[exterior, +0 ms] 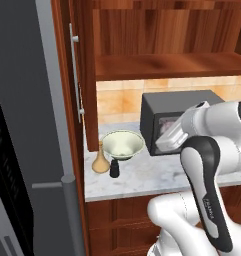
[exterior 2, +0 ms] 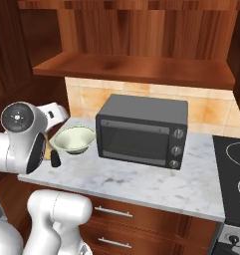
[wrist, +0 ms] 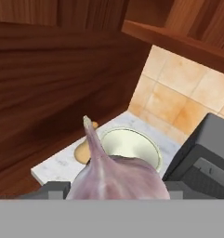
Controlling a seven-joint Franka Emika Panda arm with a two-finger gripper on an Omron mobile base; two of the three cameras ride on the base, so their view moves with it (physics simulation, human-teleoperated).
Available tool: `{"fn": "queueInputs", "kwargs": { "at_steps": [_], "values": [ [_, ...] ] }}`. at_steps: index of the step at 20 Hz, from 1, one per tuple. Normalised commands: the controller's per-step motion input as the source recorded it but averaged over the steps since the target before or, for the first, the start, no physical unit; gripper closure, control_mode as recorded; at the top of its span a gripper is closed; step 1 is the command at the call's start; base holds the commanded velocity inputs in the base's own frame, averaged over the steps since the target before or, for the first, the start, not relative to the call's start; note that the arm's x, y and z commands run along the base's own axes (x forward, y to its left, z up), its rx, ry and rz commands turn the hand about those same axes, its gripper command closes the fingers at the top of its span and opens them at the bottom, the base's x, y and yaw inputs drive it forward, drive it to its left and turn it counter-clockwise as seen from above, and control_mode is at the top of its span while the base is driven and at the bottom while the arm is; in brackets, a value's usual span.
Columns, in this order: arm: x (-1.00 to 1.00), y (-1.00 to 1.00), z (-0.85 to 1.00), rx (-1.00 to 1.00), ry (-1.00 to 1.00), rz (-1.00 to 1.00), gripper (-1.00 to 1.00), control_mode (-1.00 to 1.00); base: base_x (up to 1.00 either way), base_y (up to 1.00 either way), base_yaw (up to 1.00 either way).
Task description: Retrieve the bottle and the shaker from the cabinet and place them next to the mixing bowl on the counter. Then add garlic from the fridge to the mixing bowl.
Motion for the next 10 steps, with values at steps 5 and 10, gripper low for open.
{"fn": "queueInputs", "kwargs": {
  "at_steps": [5, 10],
  "values": [
    [0.27, 0.03, -0.22, -0.07, 0.0, 0.02, 1.0, -1.0, 0.0, 0.0, 0.0],
    [0.13, 0.01, -0.17, -0.13, 0.0, 0.06, 1.0, -1.0, 0.0, 0.0, 0.0]
  ]
}}
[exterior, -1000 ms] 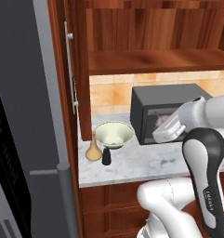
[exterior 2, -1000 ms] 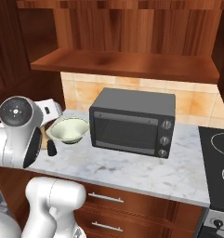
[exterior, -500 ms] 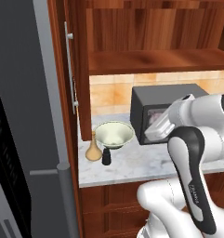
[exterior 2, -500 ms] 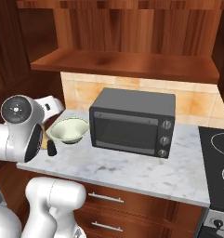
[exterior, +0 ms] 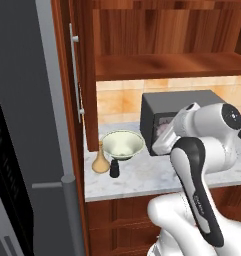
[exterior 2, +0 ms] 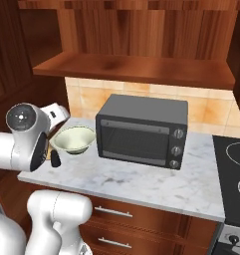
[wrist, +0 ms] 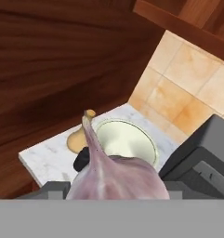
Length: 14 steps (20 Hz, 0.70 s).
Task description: Retrieve the bottle and the shaker from the cabinet and place them next to the mixing bowl on the counter. Then add garlic from the fridge to the mixing bowl.
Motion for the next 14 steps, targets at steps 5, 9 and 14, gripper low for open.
{"fn": "queueInputs", "kwargs": {
  "at_steps": [5, 9, 14],
  "values": [
    [0.21, 0.0, -0.11, -0.08, 0.0, 0.05, 1.0, -1.0, 0.0, 0.0, 0.0],
    [0.29, 0.0, -0.03, -0.04, 0.0, 0.08, 1.0, -1.0, 0.0, 0.0, 0.0],
    [0.28, 0.08, -0.06, -0.06, 0.0, 0.07, 1.0, -1.0, 0.0, 0.0, 0.0]
  ]
}}
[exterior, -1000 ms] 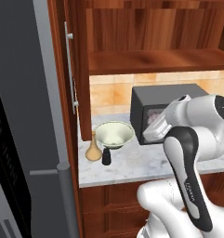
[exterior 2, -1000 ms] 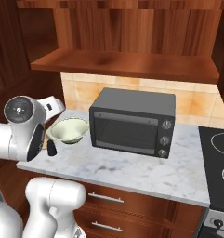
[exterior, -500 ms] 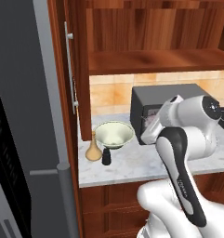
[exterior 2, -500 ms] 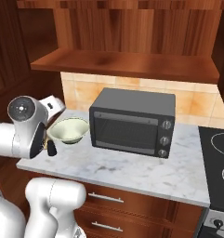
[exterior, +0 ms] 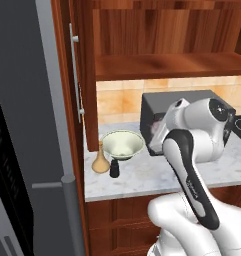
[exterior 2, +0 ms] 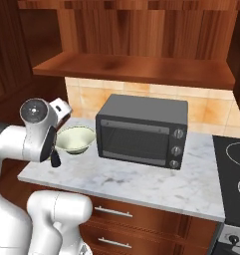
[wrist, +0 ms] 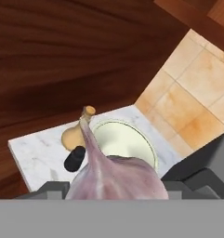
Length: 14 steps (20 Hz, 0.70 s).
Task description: Retrieve the bottle and the shaker from the cabinet and place them next to the mixing bowl on the counter. Then add garlic from the fridge to the mixing bowl.
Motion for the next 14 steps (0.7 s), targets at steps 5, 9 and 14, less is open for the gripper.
{"fn": "queueInputs", "kwargs": {
  "at_steps": [5, 9, 14],
  "values": [
    [0.13, 0.25, -0.2, -0.13, -0.03, 0.04, 1.0, -1.0, 0.0, 0.0, 0.0],
    [0.24, 0.05, -0.23, -0.09, 0.0, 0.06, 1.0, -1.0, 0.0, 0.0, 0.0],
    [0.39, -0.02, -0.28, -0.02, 0.0, 0.09, 1.0, -1.0, 0.0, 0.0, 0.0]
  ]
}}
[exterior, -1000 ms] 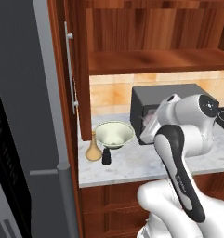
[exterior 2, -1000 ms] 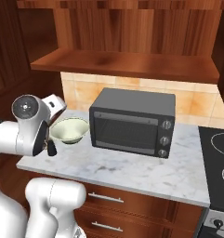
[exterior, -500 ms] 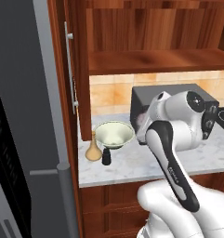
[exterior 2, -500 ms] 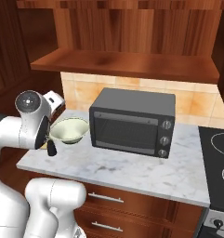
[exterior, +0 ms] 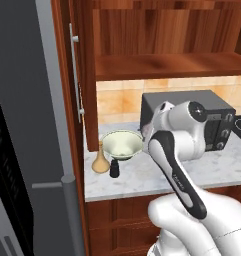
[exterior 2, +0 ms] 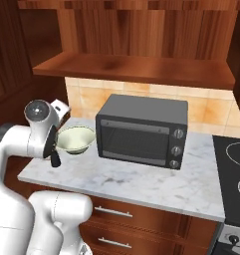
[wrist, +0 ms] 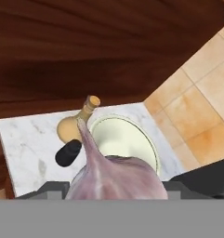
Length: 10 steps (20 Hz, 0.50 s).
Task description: Retrieve the bottle and the shaker from the cabinet and place them next to the mixing bowl on the counter. Then add garlic from the fridge to the mixing bowl.
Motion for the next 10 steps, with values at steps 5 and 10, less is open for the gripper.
{"fn": "queueInputs", "kwargs": {
  "at_steps": [5, 10],
  "values": [
    [0.23, 0.0, -0.25, -0.02, 0.0, 0.08, 1.0, -1.0, 0.0, 0.0, 0.0],
    [0.0, 0.0, -0.12, -0.05, 0.01, 0.04, 1.0, -1.0, 0.0, 0.0, 0.0]
  ]
}}
